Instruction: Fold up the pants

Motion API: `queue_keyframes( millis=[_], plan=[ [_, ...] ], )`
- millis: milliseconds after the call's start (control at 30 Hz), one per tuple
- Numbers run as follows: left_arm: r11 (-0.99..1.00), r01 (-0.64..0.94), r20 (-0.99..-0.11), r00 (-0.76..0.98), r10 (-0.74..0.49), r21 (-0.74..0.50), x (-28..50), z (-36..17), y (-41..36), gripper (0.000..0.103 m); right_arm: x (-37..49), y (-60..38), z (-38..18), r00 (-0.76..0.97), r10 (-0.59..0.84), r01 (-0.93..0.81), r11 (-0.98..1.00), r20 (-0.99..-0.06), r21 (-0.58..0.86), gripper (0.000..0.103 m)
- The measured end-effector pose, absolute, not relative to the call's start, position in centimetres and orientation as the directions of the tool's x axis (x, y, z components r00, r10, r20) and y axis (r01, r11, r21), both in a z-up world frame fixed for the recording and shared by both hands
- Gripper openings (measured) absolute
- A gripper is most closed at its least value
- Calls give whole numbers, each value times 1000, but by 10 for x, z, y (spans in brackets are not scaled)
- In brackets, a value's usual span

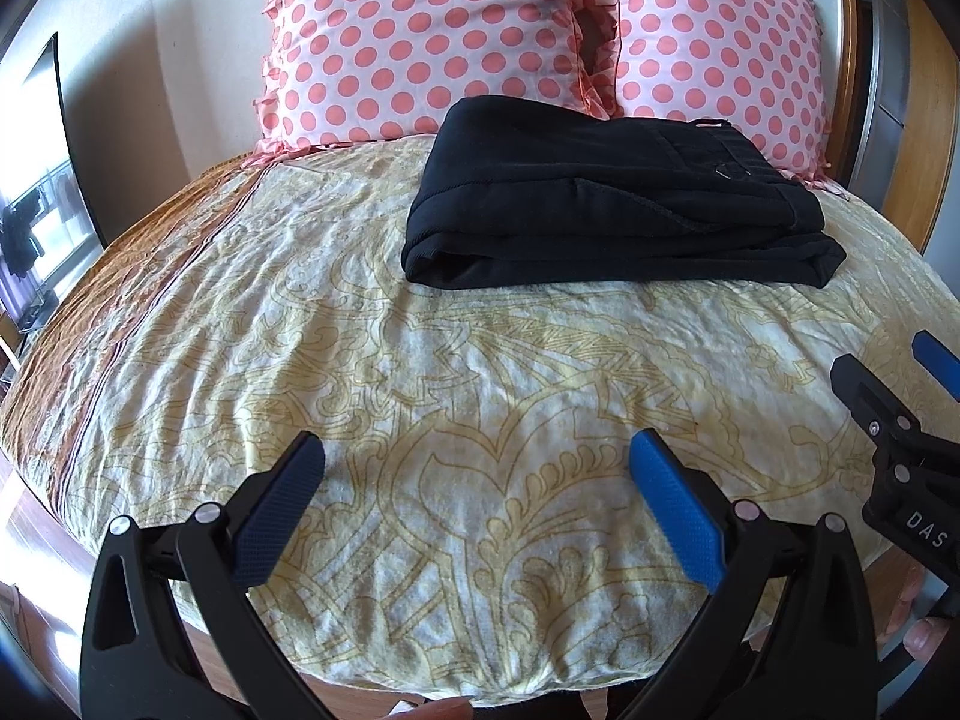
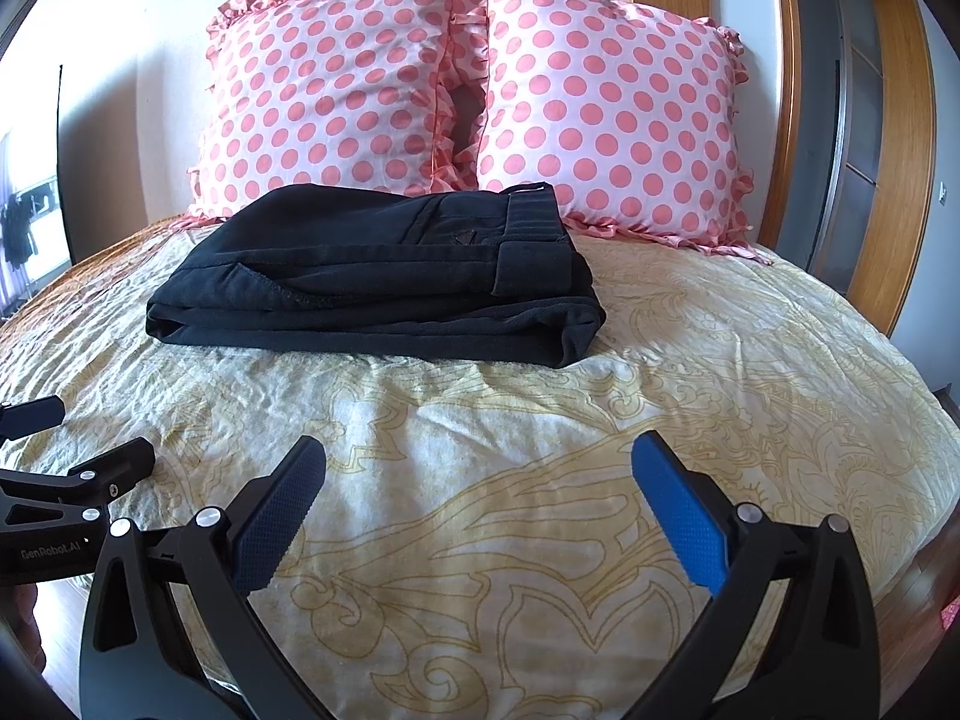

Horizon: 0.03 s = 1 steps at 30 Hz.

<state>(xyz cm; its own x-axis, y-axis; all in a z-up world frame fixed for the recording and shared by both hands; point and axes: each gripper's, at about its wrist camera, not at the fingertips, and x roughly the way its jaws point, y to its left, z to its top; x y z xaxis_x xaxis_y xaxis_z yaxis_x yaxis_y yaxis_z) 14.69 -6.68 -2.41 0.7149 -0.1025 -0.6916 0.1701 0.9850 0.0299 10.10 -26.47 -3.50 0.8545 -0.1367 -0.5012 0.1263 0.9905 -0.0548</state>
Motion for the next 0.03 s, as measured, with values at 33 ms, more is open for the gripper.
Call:
queue_keyframes(
  millis=[33],
  plan=[
    [985, 170, -692, 714, -103, 29, 147, -24, -67, 101, 100, -264, -35, 855, -137, 126, 990, -501, -54, 102]
  ],
)
